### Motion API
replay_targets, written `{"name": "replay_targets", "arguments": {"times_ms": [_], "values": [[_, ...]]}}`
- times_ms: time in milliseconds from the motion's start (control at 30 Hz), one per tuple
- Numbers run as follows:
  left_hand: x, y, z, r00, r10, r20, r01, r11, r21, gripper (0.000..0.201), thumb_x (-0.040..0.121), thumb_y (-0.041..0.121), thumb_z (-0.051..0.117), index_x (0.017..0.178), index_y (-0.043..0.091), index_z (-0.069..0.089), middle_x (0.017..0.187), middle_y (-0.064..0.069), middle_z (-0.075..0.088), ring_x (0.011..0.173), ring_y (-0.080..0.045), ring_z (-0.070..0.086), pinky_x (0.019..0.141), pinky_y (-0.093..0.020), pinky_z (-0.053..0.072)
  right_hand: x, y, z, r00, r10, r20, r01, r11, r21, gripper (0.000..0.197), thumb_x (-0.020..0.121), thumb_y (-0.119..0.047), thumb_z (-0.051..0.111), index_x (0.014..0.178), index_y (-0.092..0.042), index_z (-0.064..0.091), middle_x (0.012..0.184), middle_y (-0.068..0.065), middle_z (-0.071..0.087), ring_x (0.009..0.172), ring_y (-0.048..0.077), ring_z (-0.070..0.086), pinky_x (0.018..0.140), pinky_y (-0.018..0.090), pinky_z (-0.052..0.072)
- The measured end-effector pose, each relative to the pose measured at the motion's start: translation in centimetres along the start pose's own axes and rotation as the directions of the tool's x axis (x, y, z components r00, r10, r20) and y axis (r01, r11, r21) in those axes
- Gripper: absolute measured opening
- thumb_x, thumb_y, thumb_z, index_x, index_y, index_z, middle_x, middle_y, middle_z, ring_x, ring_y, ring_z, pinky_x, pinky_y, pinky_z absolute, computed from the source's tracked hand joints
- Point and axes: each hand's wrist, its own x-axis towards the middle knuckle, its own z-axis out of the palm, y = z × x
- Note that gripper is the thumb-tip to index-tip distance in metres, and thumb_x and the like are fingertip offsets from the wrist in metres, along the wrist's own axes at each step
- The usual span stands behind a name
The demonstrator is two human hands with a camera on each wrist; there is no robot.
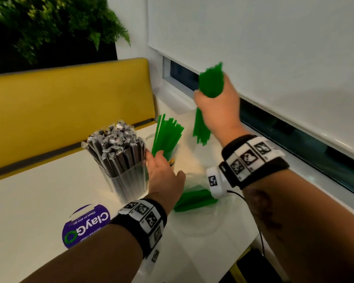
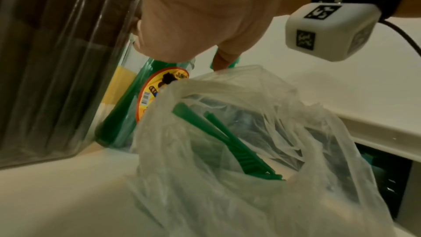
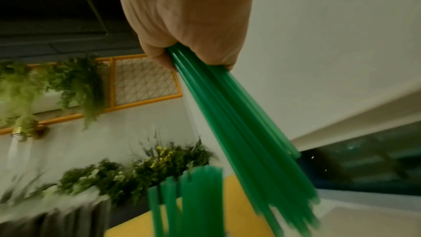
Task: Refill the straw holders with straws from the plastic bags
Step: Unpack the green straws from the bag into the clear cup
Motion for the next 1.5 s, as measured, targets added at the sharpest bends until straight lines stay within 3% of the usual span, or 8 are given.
{"name": "replay_targets", "arguments": {"times_ms": [233,633,833,933,1067,1133,1300,1500], "values": [[0.4,-0.5,0.0,0.999,-0.007,-0.036,0.004,0.995,-0.099,0.064,0.088,-0.002,0.052,0.146,0.003,0.025,0.154,-0.017,0.018,0.14,-0.04,0.027,0.115,-0.05,0.031,1.1,-1.2,5.5,0.996,0.063,0.068,-0.078,0.965,0.251,0.021,0.076,-0.013,0.07,0.091,-0.003,0.06,0.077,0.004,0.059,0.066,0.014,0.059,0.069,0.045,0.057],[0.0,-1.1,0.5,0.996,0.089,-0.029,-0.09,0.996,-0.023,0.083,0.085,0.02,0.067,0.15,0.002,0.019,0.162,-0.019,-0.005,0.152,-0.028,-0.007,0.122,-0.032,0.001,-2.6,8.2,6.6,0.904,0.261,0.34,-0.269,0.963,-0.024,0.042,0.08,-0.025,0.079,0.112,-0.025,0.052,0.105,-0.008,0.068,0.097,0.009,0.066,0.093,0.036,0.055],[0.3,-1.4,0.7,0.999,0.032,-0.034,-0.034,0.999,-0.035,0.087,0.085,0.022,0.067,0.152,0.006,0.015,0.163,-0.018,-0.003,0.152,-0.029,-0.003,0.124,-0.036,0.006,-2.2,6.3,4.6,0.97,-0.084,0.229,0.123,0.979,-0.16,0.093,0.077,-0.056,0.071,0.15,-0.026,0.022,0.146,-0.002,0.035,0.135,0.016,0.036,0.114,0.041,0.033],[0.4,-1.3,0.7,0.999,0.03,-0.018,-0.031,0.999,-0.033,0.088,0.085,0.021,0.066,0.154,0.008,0.012,0.163,-0.018,-0.007,0.152,-0.029,-0.003,0.124,-0.037,0.007,-1.7,4.3,4.2,0.871,-0.337,0.357,0.449,0.842,-0.299,0.077,0.097,-0.048,0.046,0.156,-0.019,0.007,0.164,0.004,0.01,0.15,0.021,0.008,0.121,0.044,0.012],[0.2,-1.1,0.6,0.999,0.044,0.004,-0.044,0.997,-0.066,0.09,0.09,0.023,0.064,0.156,0.014,0.003,0.163,-0.015,-0.013,0.152,-0.028,-0.008,0.124,-0.039,0.005,-1.9,5.1,5.0,0.626,0.076,0.776,0.487,0.739,-0.465,0.066,0.103,-0.048,0.027,0.157,-0.02,0.001,0.165,0.001,-0.001,0.151,0.019,-0.004,0.121,0.053,0.007],[-0.4,-1.4,0.5,0.994,0.109,-0.032,-0.111,0.988,-0.108,0.088,0.092,0.026,0.062,0.157,0.016,0.003,0.164,-0.012,-0.013,0.151,-0.023,-0.009,0.124,-0.038,0.005,-2.2,4.6,4.1,0.682,0.007,0.732,0.448,0.787,-0.425,0.067,0.102,-0.05,0.03,0.157,-0.021,0.005,0.165,0.0,0.006,0.151,0.02,-0.001,0.122,0.051,0.004],[-3.4,-4.2,1.0,0.848,0.516,-0.117,-0.521,0.854,-0.01,0.059,0.087,0.026,0.059,0.139,0.005,0.042,0.144,-0.016,0.044,0.136,-0.027,0.039,0.116,-0.036,0.031,-5.0,3.9,-0.1,0.923,-0.247,0.295,0.279,0.958,-0.071,0.02,0.095,-0.029,0.051,0.101,-0.019,0.067,0.098,0.004,0.07,0.091,0.019,0.065,0.083,0.044,0.054],[-1.2,-7.0,4.0,0.807,0.551,0.211,-0.585,0.793,0.169,0.053,0.073,0.01,0.059,0.126,0.004,0.058,0.123,-0.013,0.06,0.113,-0.033,0.057,0.101,-0.042,0.046,-13.5,10.0,-1.7,0.79,-0.174,0.587,0.438,0.831,-0.343,0.019,0.08,-0.027,0.047,0.062,-0.022,0.046,0.057,0.001,0.051,0.053,0.02,0.043,0.051,0.03,0.034]]}}
